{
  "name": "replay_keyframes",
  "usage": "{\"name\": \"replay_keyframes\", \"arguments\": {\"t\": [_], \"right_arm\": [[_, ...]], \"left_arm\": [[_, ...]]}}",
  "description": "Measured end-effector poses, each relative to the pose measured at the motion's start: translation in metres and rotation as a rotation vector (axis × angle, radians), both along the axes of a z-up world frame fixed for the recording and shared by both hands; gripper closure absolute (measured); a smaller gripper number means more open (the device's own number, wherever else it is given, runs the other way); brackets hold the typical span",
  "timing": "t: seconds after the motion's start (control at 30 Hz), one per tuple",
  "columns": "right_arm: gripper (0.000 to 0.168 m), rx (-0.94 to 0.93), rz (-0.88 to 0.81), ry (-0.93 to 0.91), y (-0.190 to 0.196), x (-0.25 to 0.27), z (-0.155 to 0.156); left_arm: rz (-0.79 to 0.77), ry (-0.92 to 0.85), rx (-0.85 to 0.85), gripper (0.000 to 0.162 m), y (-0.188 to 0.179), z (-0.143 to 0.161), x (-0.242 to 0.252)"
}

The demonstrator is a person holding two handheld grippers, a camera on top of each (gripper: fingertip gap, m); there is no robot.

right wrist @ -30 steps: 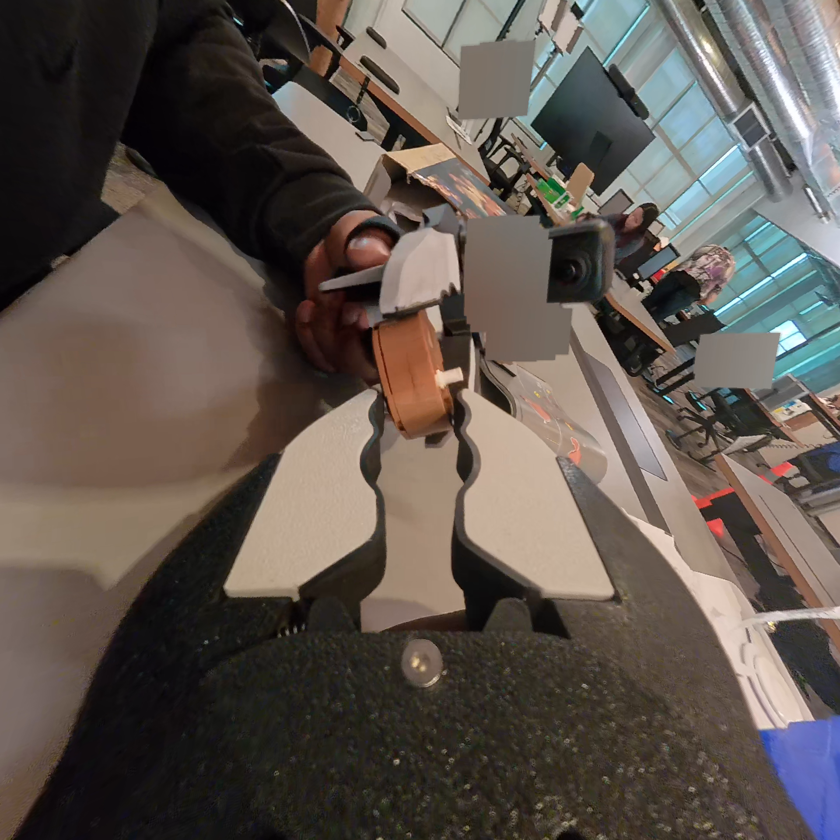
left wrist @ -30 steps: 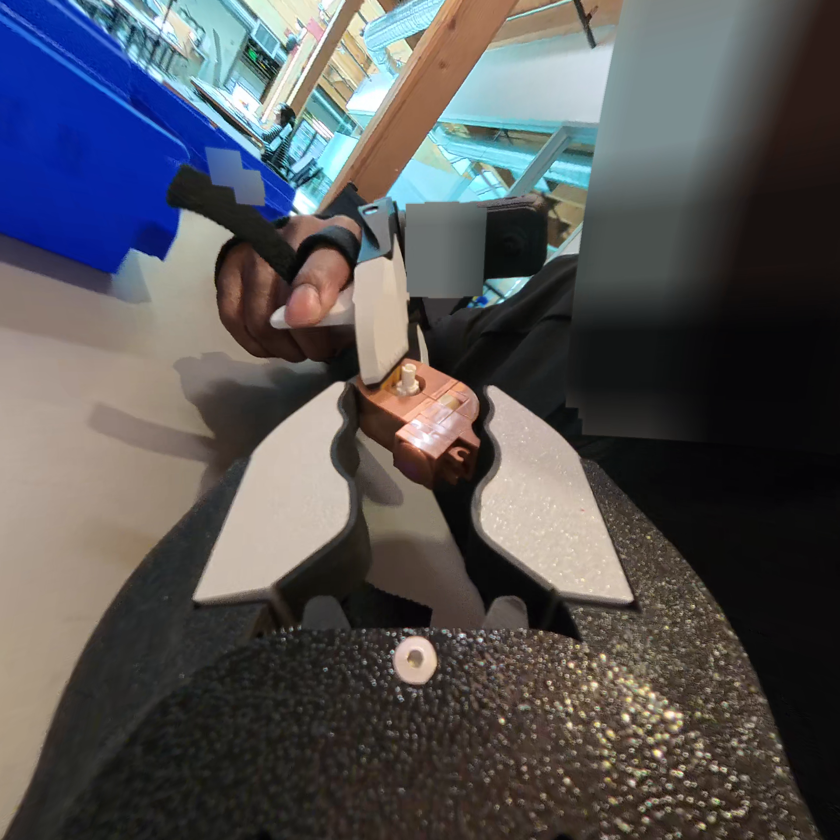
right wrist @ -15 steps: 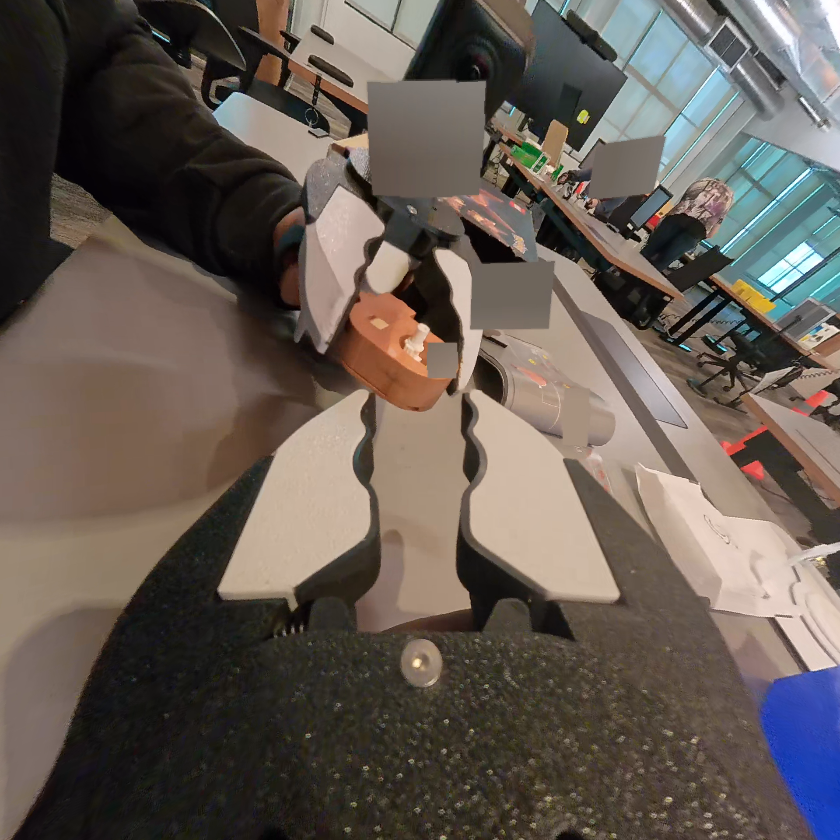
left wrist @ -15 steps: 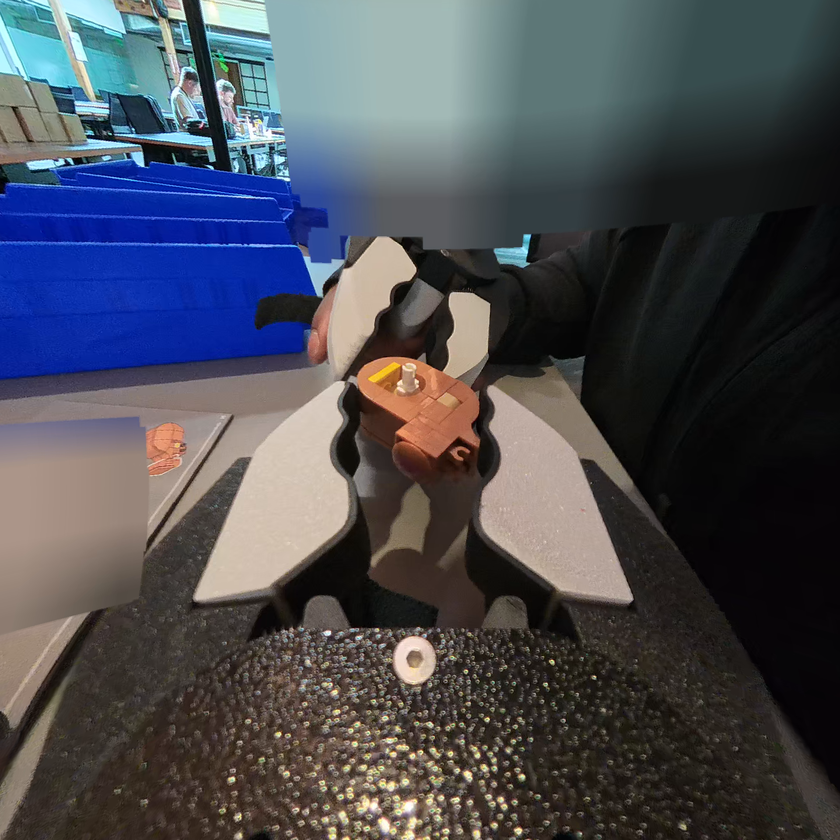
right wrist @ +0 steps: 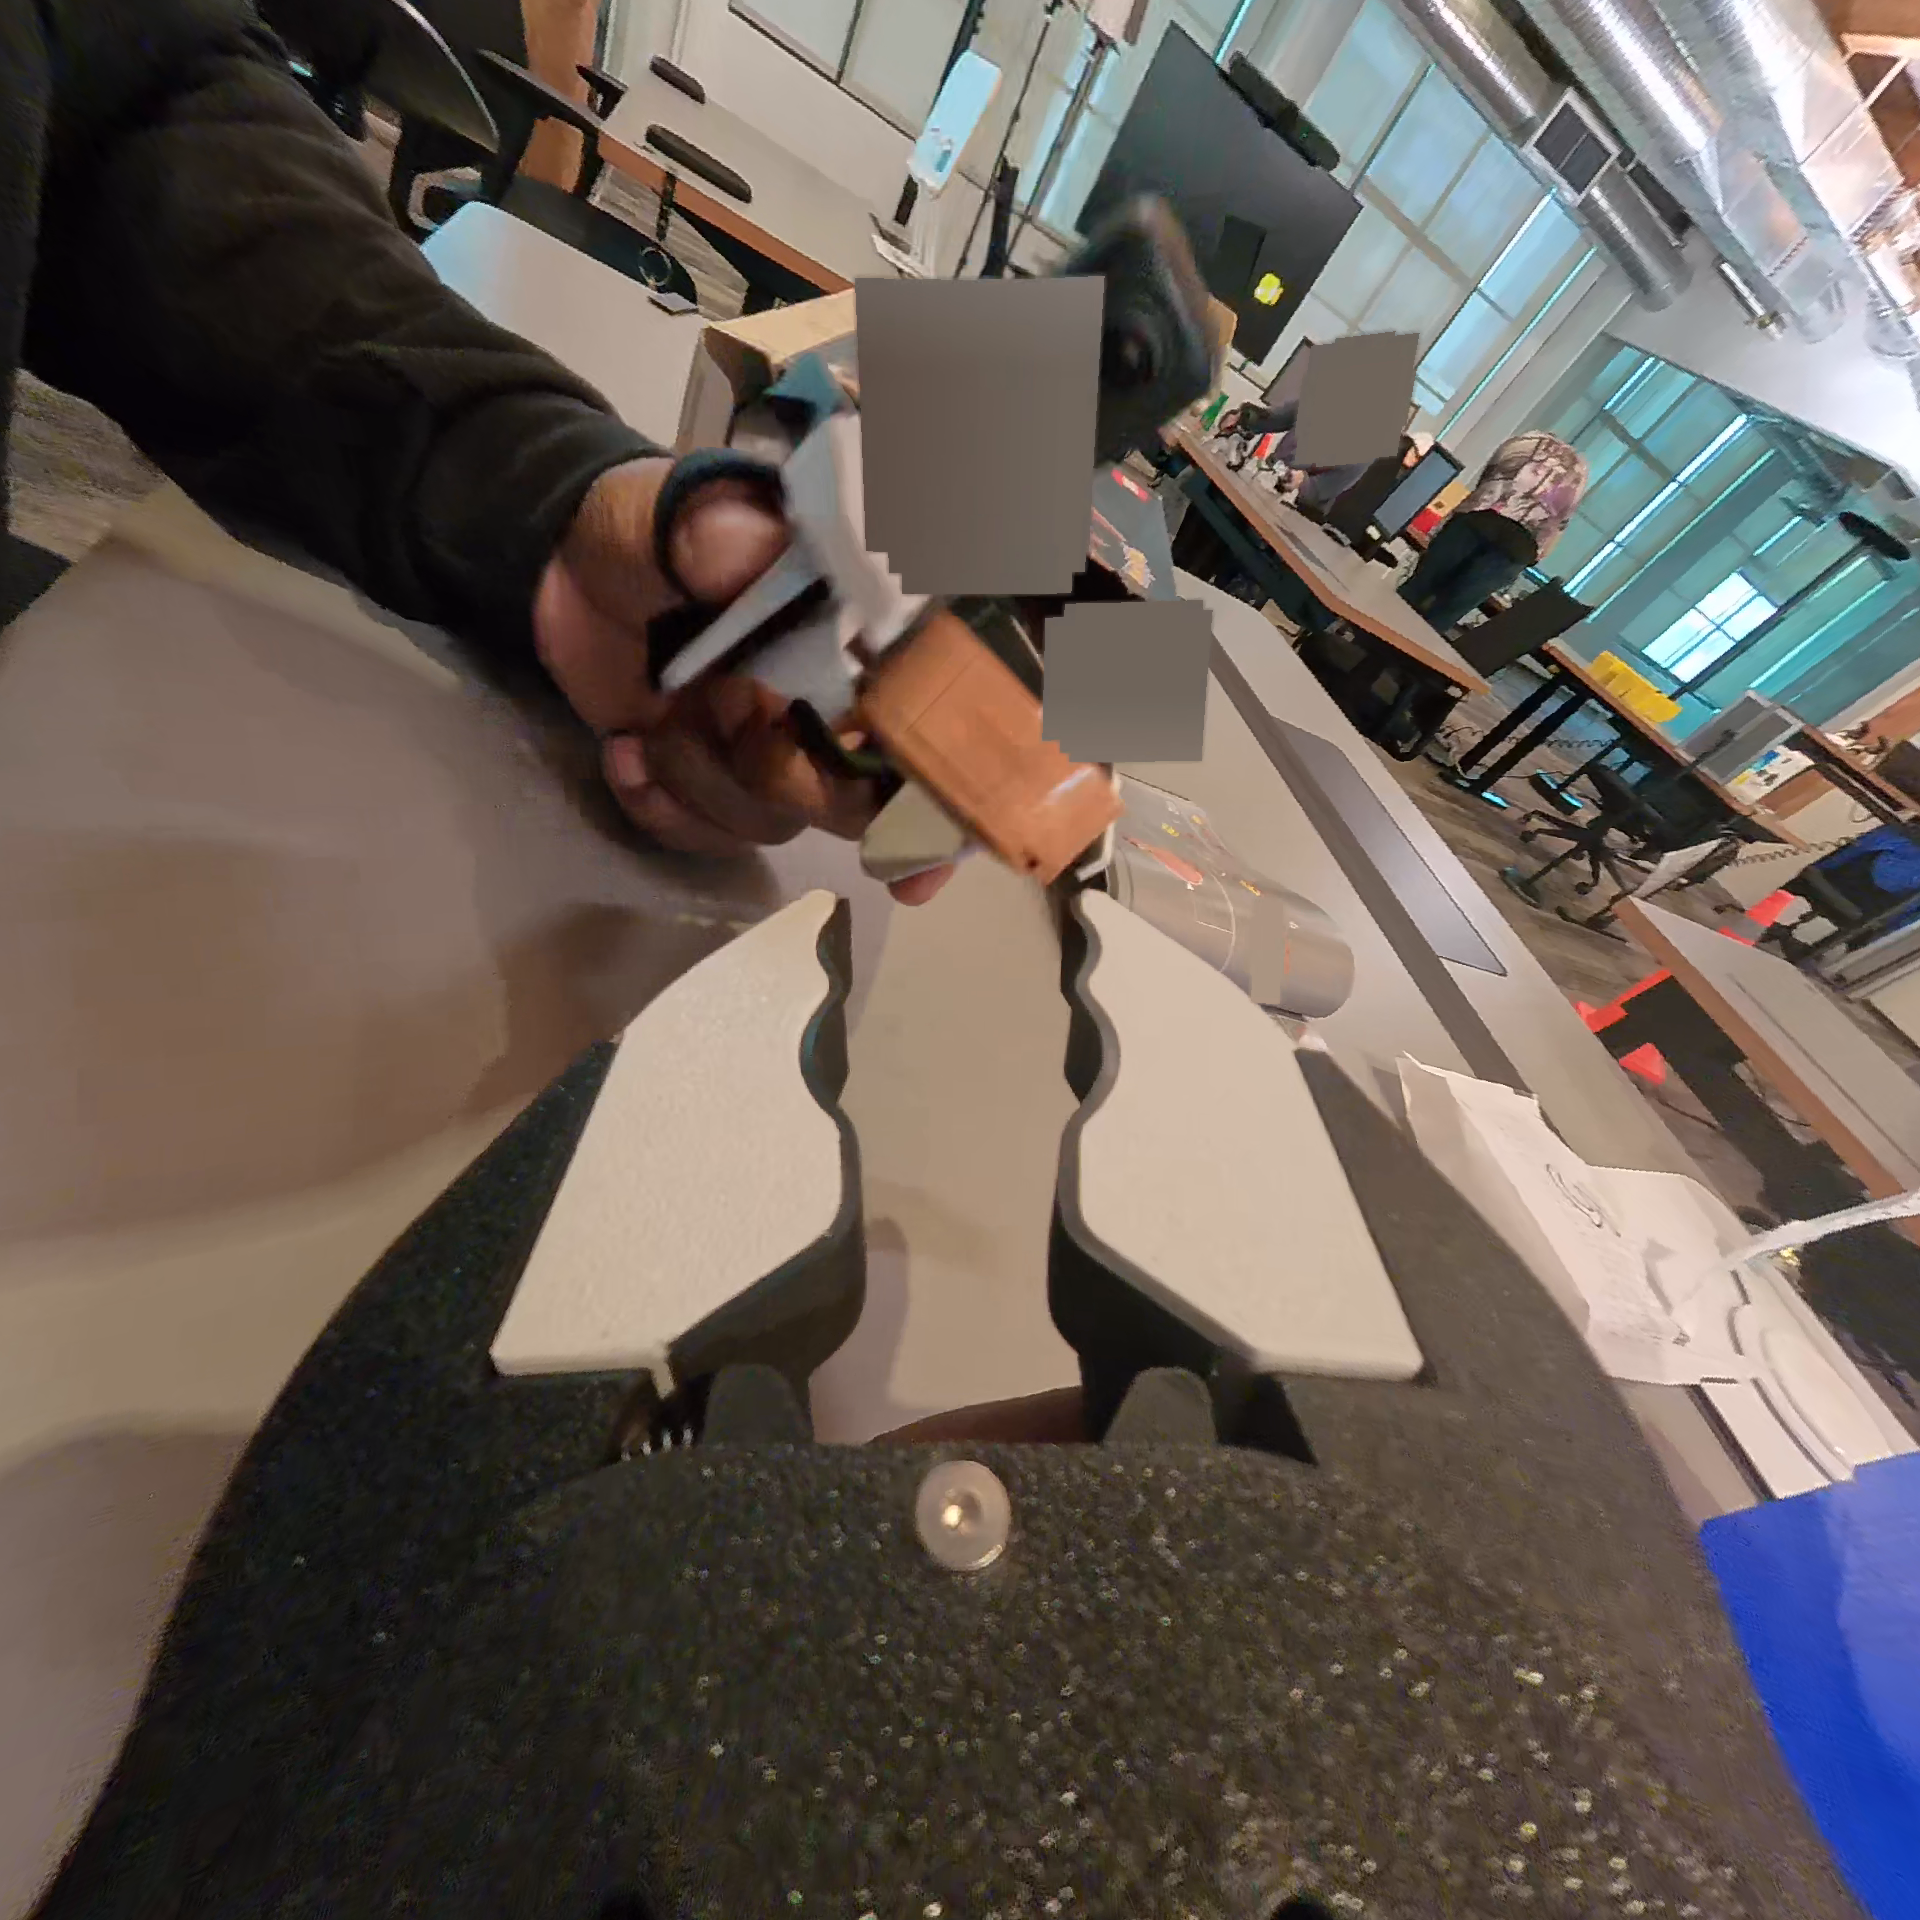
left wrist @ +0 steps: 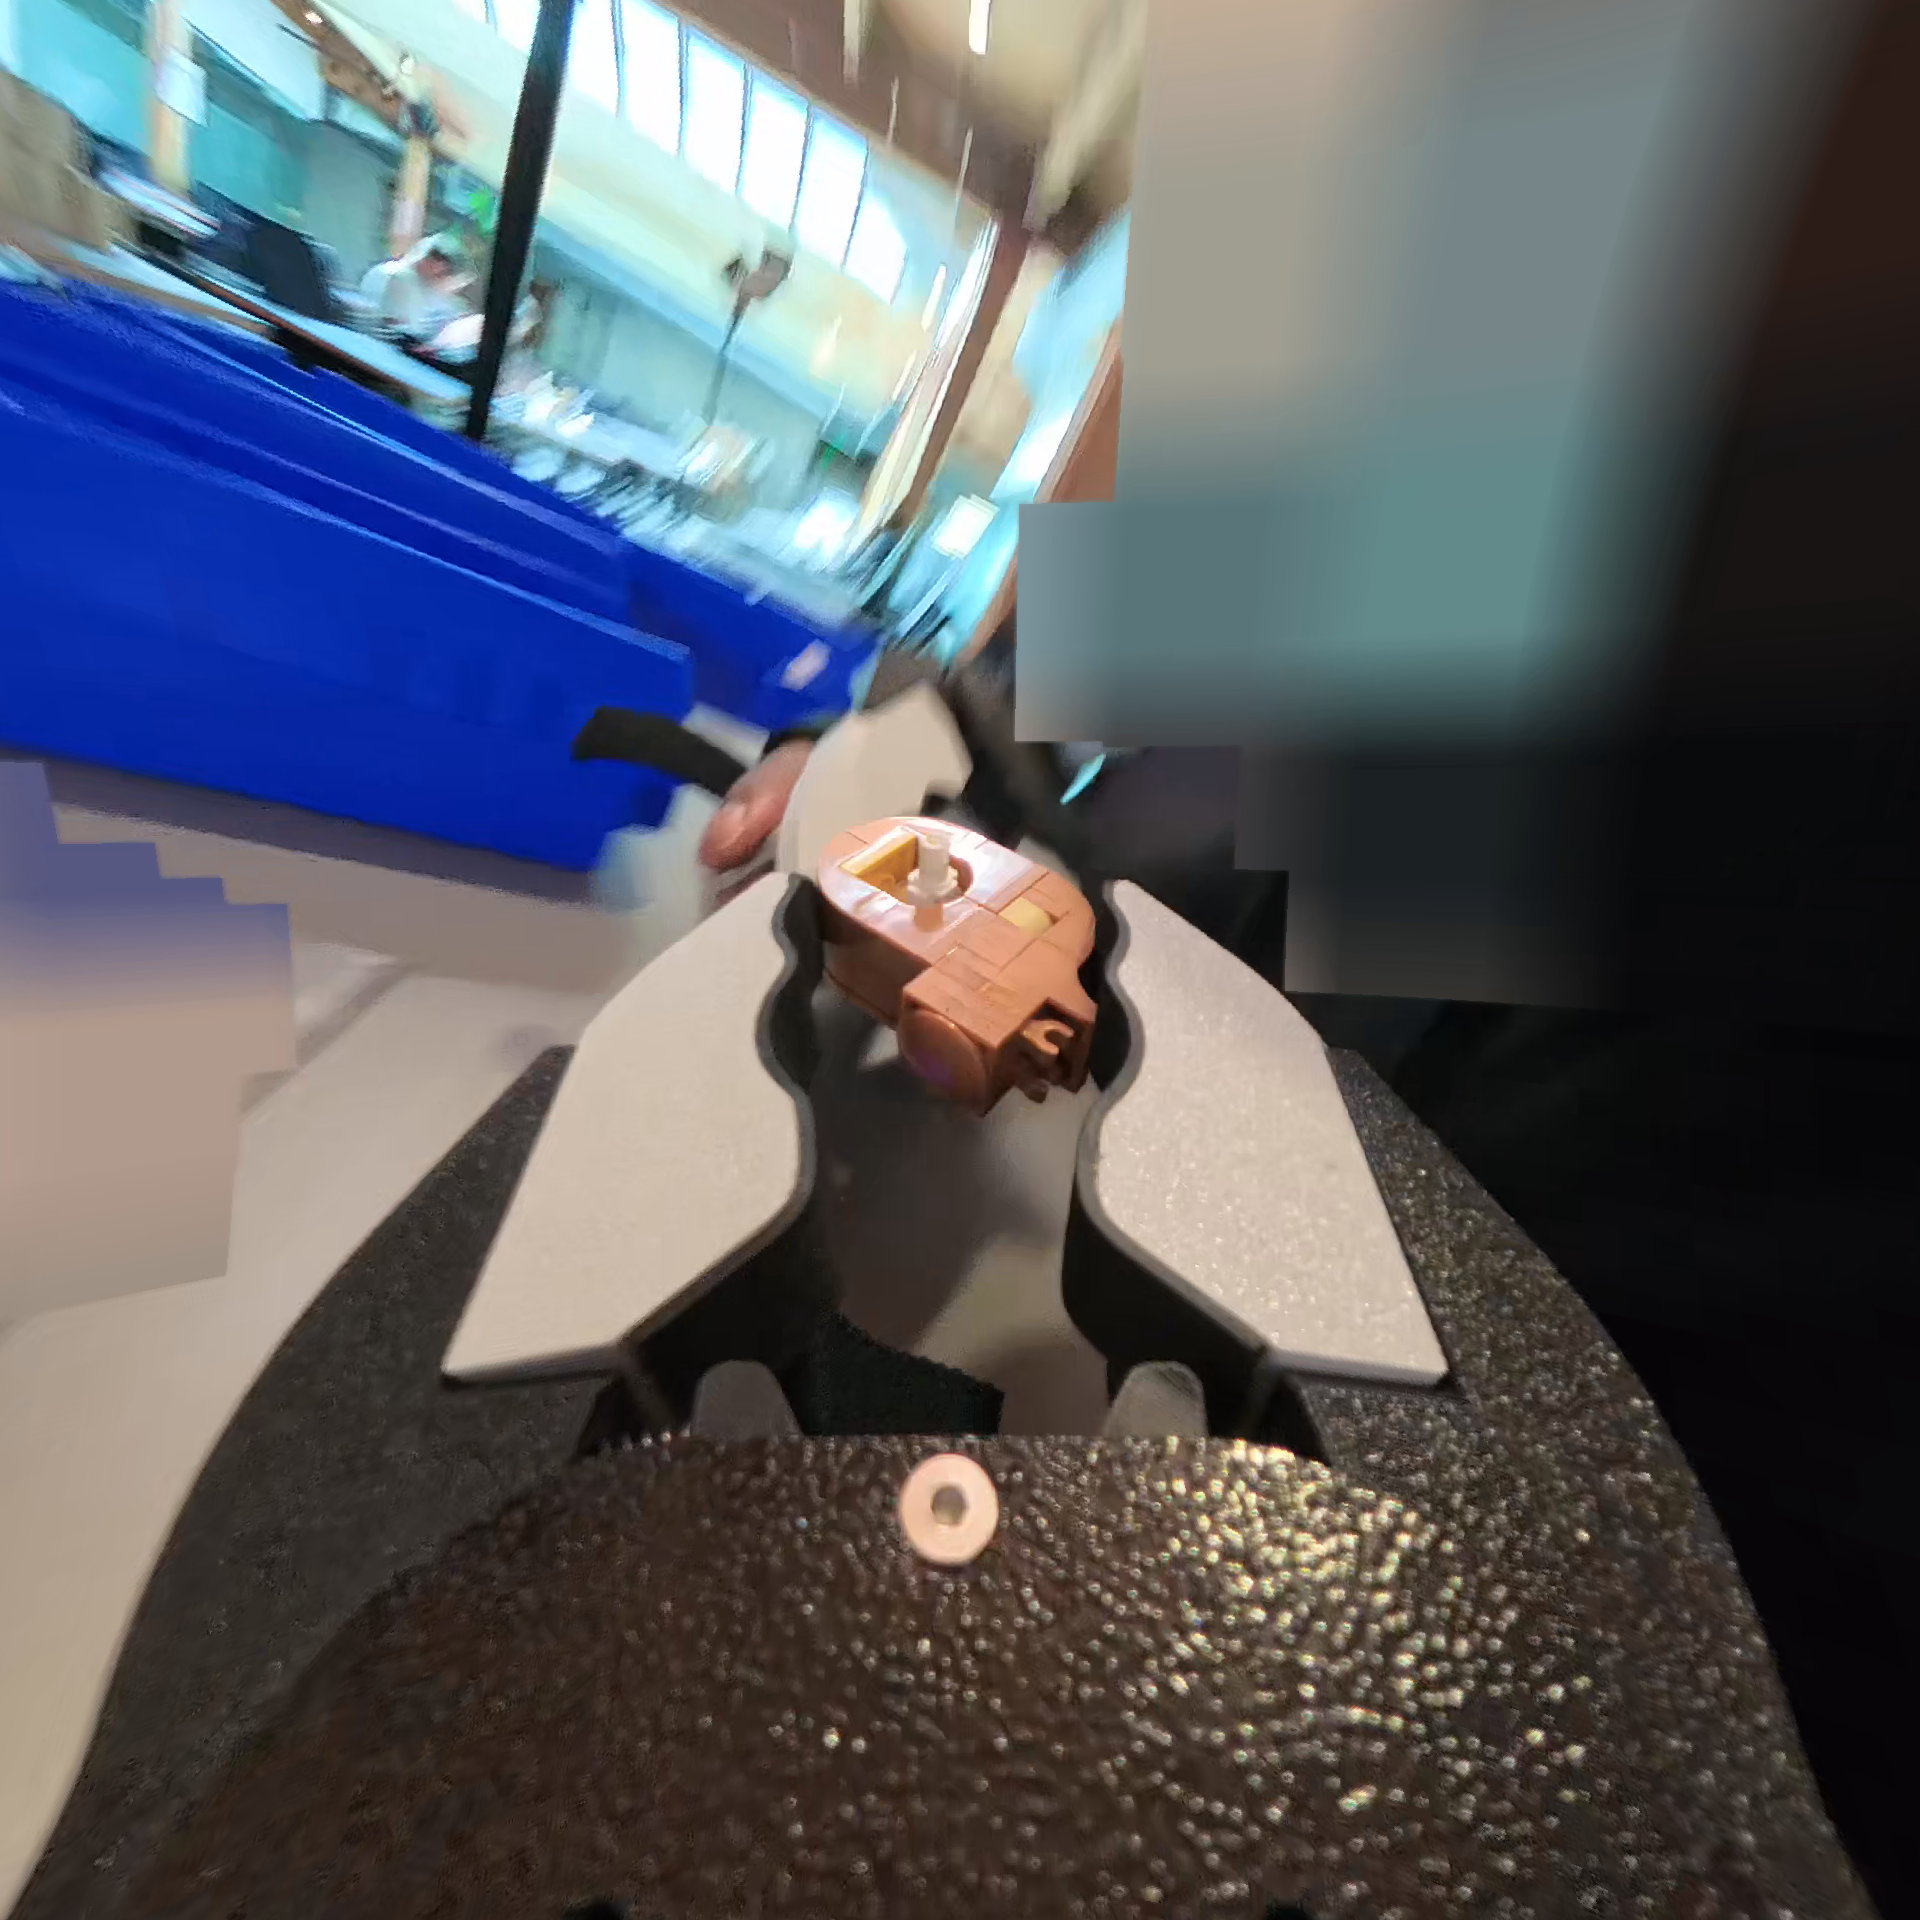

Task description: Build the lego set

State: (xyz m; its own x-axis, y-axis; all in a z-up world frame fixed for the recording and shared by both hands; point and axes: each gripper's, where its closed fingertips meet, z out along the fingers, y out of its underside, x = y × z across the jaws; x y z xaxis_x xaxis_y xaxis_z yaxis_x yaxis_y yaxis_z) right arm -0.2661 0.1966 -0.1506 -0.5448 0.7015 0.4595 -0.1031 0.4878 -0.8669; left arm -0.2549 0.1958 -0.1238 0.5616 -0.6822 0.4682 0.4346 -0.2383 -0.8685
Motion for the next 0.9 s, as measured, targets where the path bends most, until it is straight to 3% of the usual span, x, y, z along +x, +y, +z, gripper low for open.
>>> {"name": "replay_keyframes", "arguments": {"t": [0.13,0.3,0.47,0.9], "right_arm": [[0.123,-0.092,-0.013,0.028,0.0,-0.005,0.012],[0.13,-0.125,-0.01,0.077,0.0,-0.003,0.028],[0.138,-0.097,0.005,0.068,-0.002,0.002,0.03],[0.14,-0.099,0.087,-0.03,-0.006,0.011,0.025]], "left_arm": [[-0.109,-0.41,-0.103,0.112,0.004,0.009,-0.009],[-0.219,-0.563,-0.191,0.112,0.004,0.007,0.002],[-0.234,-0.588,-0.222,0.112,0.006,0.004,0.002],[-0.279,-0.548,-0.257,0.112,0.003,0.0,0.013]]}}
